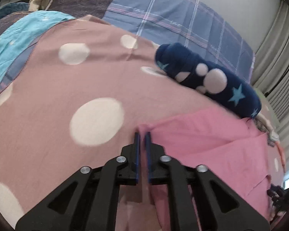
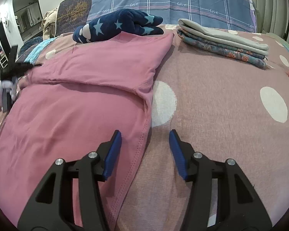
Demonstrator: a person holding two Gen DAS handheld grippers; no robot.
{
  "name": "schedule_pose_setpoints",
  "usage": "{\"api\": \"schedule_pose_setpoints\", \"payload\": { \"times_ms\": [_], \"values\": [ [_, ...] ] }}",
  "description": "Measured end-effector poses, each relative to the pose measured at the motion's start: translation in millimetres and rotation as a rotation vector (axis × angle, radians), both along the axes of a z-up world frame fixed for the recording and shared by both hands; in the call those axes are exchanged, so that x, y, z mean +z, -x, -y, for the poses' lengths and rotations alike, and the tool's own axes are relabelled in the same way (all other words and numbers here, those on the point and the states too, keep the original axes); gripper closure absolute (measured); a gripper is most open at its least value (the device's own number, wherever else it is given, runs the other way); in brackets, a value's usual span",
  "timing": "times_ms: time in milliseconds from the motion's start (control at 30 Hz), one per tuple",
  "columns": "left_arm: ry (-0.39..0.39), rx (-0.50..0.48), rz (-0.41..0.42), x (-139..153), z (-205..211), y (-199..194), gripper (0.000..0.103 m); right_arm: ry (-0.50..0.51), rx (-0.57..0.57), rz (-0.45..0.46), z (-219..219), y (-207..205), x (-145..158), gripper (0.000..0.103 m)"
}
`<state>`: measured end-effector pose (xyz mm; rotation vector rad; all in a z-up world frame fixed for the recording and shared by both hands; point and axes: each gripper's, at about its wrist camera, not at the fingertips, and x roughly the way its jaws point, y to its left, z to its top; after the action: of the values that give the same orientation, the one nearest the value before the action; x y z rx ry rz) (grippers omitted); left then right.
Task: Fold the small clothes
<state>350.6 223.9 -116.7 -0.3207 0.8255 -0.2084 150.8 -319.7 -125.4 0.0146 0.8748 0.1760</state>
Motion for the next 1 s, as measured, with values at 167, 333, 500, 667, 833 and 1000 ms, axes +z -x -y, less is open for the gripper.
{"api": "schedule_pose_setpoints", "payload": {
  "times_ms": [167,333,500,667,833,1000],
  "values": [
    [0.077,-0.022,0.06,29.6,-5.9,49.7,0.071,-0.005,0.0,0.0,0.5,0.0,0.1,0.05],
    [-0.158,-0.133,-0.026,-6.1,39.5,108.2,0.06,-0.007,0.0,0.0,0.3,-0.1,0.9,0.05],
    [0.014,-0.155,-0.037,11.8,32.1,163.5,0.061,-0.008,0.001,-0.001,0.8,-0.2,1.1,0.05],
    [-0.04,-0.302,-0.074,8.7,60.8,242.4,0.06,-0.075,-0.026,0.01,12.5,11.7,8.9,0.05],
    [-0.015,-0.334,-0.053,2.6,57.8,301.7,0.06,-0.237,0.021,-0.051,26.1,70.9,11.3,0.05],
    [0.022,-0.351,-0.049,-1.1,49.6,343.2,0.06,-0.319,0.082,-0.076,26.7,153.8,8.2,0.05]
  ]
}}
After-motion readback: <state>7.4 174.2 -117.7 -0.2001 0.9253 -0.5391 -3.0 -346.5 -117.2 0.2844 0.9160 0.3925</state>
